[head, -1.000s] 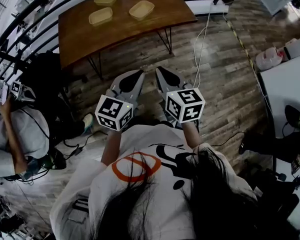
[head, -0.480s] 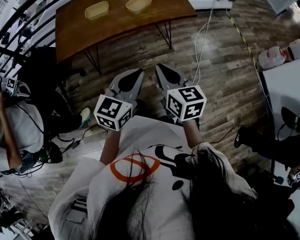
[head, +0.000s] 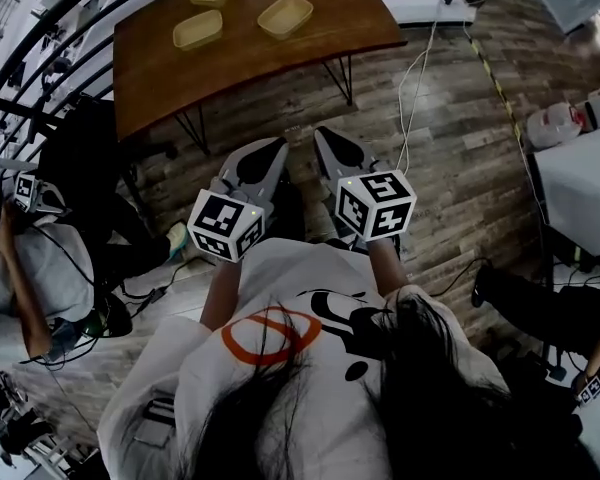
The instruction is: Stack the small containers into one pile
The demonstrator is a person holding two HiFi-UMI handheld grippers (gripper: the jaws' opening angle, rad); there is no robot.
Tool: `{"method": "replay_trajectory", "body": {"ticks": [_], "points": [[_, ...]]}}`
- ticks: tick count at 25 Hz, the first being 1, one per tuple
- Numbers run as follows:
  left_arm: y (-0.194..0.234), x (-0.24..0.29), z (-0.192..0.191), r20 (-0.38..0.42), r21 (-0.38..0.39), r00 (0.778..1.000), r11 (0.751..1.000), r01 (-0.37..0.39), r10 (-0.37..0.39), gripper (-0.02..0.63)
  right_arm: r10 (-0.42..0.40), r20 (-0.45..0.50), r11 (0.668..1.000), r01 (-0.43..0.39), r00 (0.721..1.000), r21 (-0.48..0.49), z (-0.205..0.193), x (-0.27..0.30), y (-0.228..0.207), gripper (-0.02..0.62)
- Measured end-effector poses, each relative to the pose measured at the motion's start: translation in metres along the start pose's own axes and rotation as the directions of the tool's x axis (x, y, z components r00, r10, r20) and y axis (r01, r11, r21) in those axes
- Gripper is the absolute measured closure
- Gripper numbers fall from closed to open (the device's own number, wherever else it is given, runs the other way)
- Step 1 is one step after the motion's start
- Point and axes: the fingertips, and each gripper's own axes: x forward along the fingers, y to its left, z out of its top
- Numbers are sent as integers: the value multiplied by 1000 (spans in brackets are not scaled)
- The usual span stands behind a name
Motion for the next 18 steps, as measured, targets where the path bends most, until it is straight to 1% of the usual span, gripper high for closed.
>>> {"method": "replay_trajectory", "body": {"ticks": [3,8,12,18], "points": [[29,15,5,-5,-7,1000,1000,3,-3,604,0,-12,1000,1,1000,4,10,31,-9,575],[83,40,23,-8,-16,1000,1000,5,-5,604,-9,-22,1000,9,1000,19,39,83,-25,575],[132,59,32,-18,-20,1000,1000,-3,3,604,-23,-38,999,24,999,22,56,128,-38,575],[201,79,37,-7,-43,1000,999,-4,4,604,-62,-79,998,64,995,21,64,191,-55,574]]}}
